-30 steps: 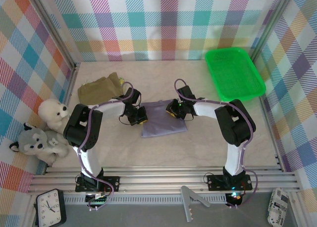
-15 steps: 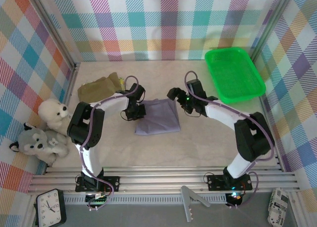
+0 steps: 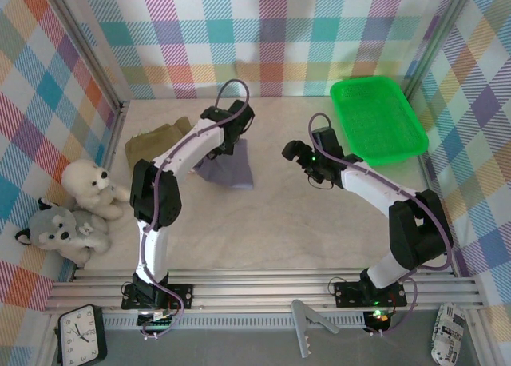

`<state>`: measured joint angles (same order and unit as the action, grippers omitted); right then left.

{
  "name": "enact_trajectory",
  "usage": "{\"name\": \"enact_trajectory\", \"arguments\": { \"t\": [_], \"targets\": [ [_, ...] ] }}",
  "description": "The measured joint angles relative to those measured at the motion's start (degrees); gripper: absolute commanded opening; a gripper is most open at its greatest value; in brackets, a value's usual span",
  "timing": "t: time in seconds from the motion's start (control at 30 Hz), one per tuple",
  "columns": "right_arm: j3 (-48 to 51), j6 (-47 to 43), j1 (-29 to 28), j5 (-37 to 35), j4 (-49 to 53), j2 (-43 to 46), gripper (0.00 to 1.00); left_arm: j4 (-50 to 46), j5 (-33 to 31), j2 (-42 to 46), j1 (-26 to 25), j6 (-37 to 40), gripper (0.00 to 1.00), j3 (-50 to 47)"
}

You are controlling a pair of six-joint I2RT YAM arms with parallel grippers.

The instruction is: Fold and stack the skirts

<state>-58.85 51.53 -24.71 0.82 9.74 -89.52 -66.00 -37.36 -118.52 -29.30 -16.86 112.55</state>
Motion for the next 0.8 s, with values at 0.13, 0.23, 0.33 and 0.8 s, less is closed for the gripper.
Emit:
{"name": "enact_trajectory", "arguments": {
  "t": [0.13, 0.23, 0.33, 0.8],
  "targets": [
    [0.0, 0.0, 0.0, 0.0, 0.3, 0.0, 0.99, -4.0, -2.1, -0.8, 2.1, 5.8, 0.00, 9.7],
    [0.0, 0.0, 0.0, 0.0, 0.3, 0.0, 0.99, -5.9, 0.6, -0.8, 5.6, 9.8, 0.00, 15.6],
    [0.0, 0.0, 0.0, 0.0, 0.3, 0.0, 0.99, -6.6, 6.9, -0.5, 10.7, 12.9, 0.00, 18.8],
    [0.0, 0.0, 0.0, 0.1, 0.5, 0.0, 0.99, 2.3, 35.1, 5.6, 41.7, 22.3, 0.00, 1.3]
  ]
}}
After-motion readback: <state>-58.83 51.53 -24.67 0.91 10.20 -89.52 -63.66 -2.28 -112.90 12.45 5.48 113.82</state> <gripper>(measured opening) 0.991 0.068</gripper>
